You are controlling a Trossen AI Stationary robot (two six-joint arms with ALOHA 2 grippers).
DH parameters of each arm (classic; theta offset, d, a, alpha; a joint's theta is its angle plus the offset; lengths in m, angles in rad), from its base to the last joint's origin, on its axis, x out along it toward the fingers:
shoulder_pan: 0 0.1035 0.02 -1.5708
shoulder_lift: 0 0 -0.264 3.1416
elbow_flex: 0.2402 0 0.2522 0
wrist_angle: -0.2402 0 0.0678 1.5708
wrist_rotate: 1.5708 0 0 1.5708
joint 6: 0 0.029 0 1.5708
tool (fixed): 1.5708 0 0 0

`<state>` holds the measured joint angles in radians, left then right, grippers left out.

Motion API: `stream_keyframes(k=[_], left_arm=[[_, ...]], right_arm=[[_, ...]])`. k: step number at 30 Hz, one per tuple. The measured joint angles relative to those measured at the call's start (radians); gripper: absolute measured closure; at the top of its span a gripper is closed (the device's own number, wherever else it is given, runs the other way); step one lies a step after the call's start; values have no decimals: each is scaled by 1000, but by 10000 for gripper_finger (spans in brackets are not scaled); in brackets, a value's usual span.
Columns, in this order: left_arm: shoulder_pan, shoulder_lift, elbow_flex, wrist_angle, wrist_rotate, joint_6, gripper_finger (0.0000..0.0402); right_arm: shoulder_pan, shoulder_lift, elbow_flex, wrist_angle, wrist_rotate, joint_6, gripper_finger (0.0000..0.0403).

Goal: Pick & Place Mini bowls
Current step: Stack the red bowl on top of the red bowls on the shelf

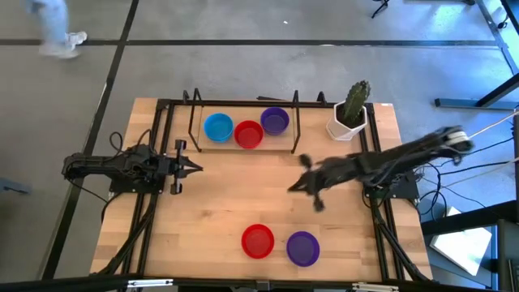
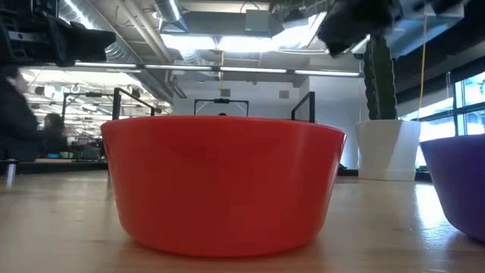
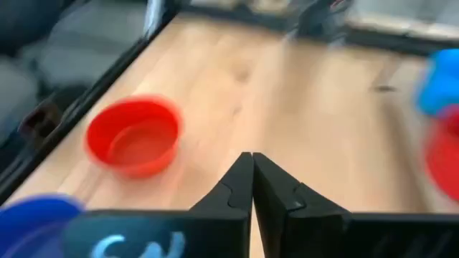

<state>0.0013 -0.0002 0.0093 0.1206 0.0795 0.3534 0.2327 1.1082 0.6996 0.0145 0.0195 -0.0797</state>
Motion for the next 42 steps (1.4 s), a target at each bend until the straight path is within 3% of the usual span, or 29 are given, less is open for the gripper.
stream_keyframes(k=[9, 13, 18, 22, 27, 42], left_arm=[[0, 2, 0, -12, 0, -3, 397], [0, 2, 0, -13, 0, -16, 397], [0, 2, 0, -13, 0, -21, 394], [0, 2, 0, -13, 0, -37, 397], [0, 2, 0, -13, 0, -37, 396], [0, 2, 0, -13, 0, -36, 399]], right_arm=[[136, 488, 567, -345, -47, -46, 366], [176, 653, 751, -468, -54, -71, 317], [196, 821, 884, -565, -57, -76, 235], [195, 898, 928, -575, 5, -25, 176], [174, 916, 933, -576, 98, 10, 137], [139, 914, 831, -500, 30, 78, 128]])
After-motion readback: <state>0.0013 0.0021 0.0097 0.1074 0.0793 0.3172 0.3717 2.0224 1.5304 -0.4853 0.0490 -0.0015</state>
